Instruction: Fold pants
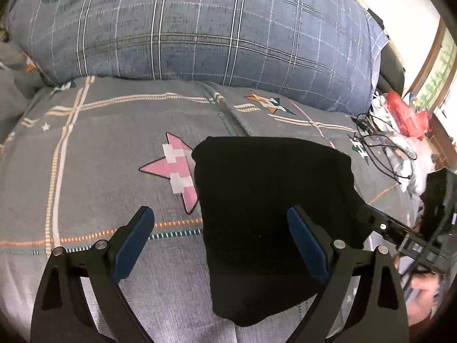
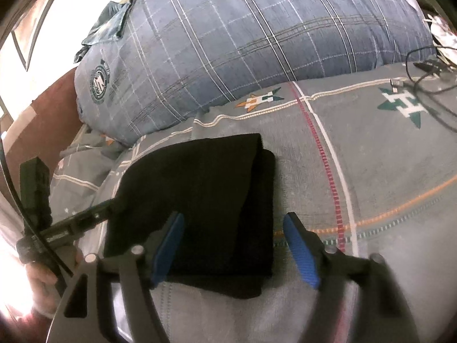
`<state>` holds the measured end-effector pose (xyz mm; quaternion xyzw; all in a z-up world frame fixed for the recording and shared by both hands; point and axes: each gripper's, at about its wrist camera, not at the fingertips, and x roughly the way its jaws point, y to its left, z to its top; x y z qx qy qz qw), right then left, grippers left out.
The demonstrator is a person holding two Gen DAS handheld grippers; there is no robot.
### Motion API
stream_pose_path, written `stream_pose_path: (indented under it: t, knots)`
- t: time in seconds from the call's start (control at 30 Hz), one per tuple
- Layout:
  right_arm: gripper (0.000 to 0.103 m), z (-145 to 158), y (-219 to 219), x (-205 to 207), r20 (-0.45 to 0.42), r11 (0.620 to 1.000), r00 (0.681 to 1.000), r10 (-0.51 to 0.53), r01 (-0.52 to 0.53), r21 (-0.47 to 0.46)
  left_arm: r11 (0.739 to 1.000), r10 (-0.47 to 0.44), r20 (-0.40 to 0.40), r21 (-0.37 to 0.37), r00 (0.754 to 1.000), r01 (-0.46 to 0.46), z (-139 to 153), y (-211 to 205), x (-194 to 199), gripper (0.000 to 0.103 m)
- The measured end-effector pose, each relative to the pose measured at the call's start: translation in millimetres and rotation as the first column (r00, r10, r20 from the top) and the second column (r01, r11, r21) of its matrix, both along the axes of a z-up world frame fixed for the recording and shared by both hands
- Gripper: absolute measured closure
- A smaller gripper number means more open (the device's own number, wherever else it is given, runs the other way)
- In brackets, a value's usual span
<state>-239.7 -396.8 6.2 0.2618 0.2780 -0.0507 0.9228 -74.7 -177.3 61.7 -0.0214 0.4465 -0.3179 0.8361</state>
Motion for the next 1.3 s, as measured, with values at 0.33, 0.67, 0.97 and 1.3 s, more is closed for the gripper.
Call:
stream_pose_path:
  t: [0.33, 0.67, 0.97, 1.3]
  knots:
    - [0.028, -13.6, -16.8, 18.6, 0.026, 0.989, 0.997, 0.078, -0.081, 0.121, 0.996, -0.068, -0.088, -0.071, 0.994, 0.061, -17.7, -10.6, 4.3, 0.006]
    - [0.053, -13.8, -6.9, 20.5, 0.065, 0.994, 0.996, 0.059, -0.065, 0.085, 0.996, -0.069, -0.064, -0.059, 0.996, 0.066, -20.2, -27.5, 5.9, 0.016]
    - [0.071, 12.7, 12.2, 2.7, 0.101, 0.998, 0.993, 0.057, -0.058, 0.010, 0.997, -0.074, -0.004, -0.034, 0.997, 0.074, 1.8, -26.1, -8.6, 0.044]
    - [0.071, 62.3, 40.3, -7.9, 0.189, 0.996, 0.978, 0.085, -0.077, -0.048, 0.996, -0.045, 0.077, -0.073, 0.996, 0.051, 48.0, 0.0, -9.2, 0.045]
